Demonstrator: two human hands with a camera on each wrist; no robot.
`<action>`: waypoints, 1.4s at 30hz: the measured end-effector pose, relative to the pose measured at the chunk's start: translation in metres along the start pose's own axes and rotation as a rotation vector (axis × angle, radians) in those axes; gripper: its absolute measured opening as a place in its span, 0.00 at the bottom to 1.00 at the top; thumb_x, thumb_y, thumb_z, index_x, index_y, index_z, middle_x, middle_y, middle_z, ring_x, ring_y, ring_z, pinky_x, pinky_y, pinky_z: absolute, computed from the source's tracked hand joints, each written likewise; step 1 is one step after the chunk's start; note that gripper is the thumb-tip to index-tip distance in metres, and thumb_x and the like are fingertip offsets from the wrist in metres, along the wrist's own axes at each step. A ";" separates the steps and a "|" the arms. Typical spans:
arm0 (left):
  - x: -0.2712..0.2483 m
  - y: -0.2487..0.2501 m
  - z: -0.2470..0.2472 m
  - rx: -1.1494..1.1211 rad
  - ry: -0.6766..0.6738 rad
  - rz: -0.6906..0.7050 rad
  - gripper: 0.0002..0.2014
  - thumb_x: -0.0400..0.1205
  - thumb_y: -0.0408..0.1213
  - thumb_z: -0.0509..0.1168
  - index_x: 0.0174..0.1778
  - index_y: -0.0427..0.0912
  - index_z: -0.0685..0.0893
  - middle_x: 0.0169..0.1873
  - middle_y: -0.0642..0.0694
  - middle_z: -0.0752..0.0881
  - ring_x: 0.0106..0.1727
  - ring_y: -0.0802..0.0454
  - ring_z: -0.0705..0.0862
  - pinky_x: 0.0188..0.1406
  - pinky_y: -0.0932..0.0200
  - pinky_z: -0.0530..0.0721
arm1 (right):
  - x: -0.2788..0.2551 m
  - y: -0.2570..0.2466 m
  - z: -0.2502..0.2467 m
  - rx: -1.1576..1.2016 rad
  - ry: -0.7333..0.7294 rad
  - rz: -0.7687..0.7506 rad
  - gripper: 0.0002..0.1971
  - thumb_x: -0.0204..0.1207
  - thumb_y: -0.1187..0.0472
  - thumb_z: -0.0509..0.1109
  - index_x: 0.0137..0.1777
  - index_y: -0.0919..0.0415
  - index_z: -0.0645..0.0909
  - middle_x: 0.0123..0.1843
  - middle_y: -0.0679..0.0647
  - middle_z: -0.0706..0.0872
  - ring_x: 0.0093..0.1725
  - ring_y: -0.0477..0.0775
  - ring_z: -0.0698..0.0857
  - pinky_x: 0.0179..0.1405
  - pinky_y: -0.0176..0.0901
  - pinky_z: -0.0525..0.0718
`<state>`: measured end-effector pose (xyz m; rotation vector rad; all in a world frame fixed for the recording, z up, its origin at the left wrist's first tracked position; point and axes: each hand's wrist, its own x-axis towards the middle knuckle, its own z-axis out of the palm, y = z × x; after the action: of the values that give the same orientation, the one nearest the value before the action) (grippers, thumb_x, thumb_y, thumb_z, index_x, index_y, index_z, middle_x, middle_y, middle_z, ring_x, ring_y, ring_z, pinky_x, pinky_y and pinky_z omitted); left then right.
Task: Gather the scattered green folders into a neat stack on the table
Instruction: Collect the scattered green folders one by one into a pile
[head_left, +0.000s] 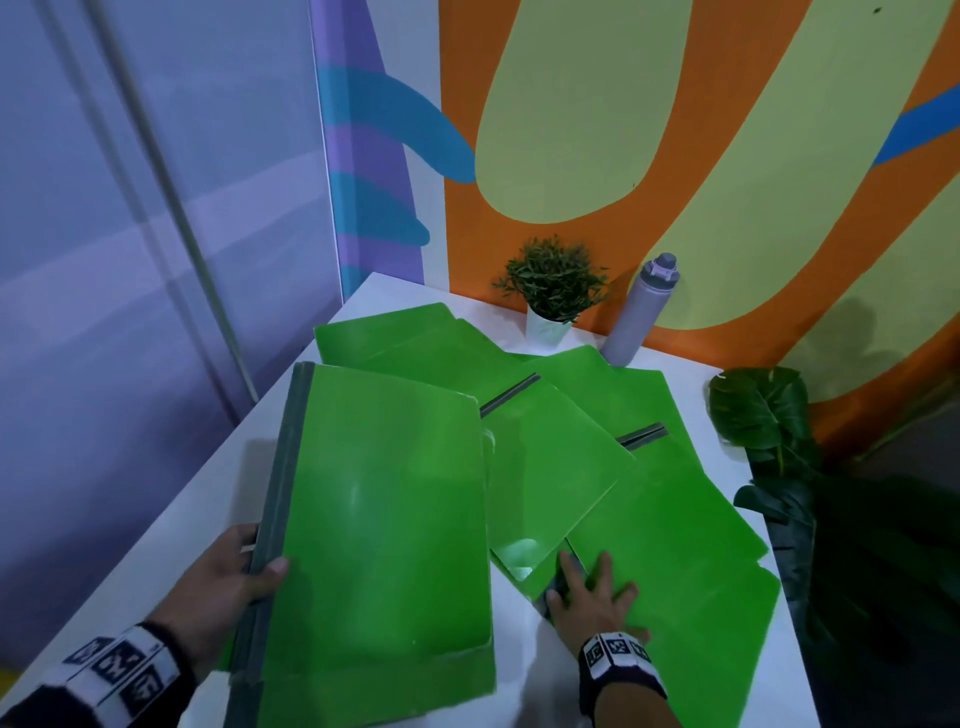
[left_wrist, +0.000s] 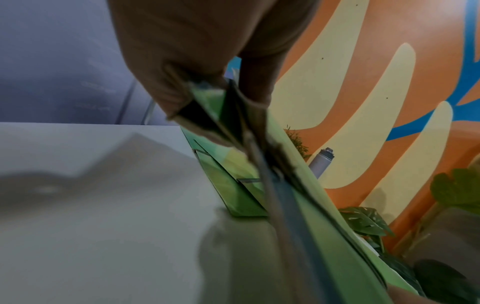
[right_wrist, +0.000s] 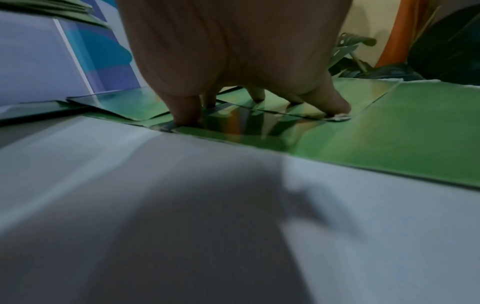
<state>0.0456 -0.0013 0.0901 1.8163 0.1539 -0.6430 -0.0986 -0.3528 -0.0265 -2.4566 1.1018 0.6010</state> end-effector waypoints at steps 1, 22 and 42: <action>0.003 -0.001 0.000 -0.008 0.004 0.003 0.17 0.81 0.30 0.64 0.65 0.42 0.72 0.57 0.38 0.80 0.59 0.36 0.78 0.66 0.33 0.73 | -0.004 0.006 0.003 -0.020 0.001 -0.009 0.30 0.77 0.35 0.53 0.77 0.25 0.44 0.84 0.51 0.31 0.80 0.76 0.35 0.67 0.90 0.50; 0.012 -0.033 -0.002 -0.011 -0.001 -0.091 0.18 0.81 0.27 0.65 0.67 0.32 0.75 0.55 0.35 0.82 0.59 0.35 0.78 0.67 0.37 0.73 | -0.044 -0.054 -0.004 1.010 0.039 0.308 0.24 0.78 0.69 0.64 0.74 0.65 0.68 0.70 0.63 0.77 0.60 0.62 0.82 0.58 0.52 0.83; 0.023 0.001 -0.073 0.006 0.312 0.147 0.14 0.79 0.27 0.66 0.60 0.39 0.78 0.49 0.34 0.83 0.47 0.41 0.79 0.56 0.41 0.76 | -0.035 -0.089 -0.075 1.427 0.252 0.152 0.27 0.78 0.76 0.57 0.69 0.46 0.69 0.62 0.56 0.76 0.48 0.57 0.81 0.49 0.58 0.86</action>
<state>0.0909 0.0600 0.0944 1.9049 0.2241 -0.2537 -0.0342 -0.3138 0.0687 -1.1930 1.1678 -0.4164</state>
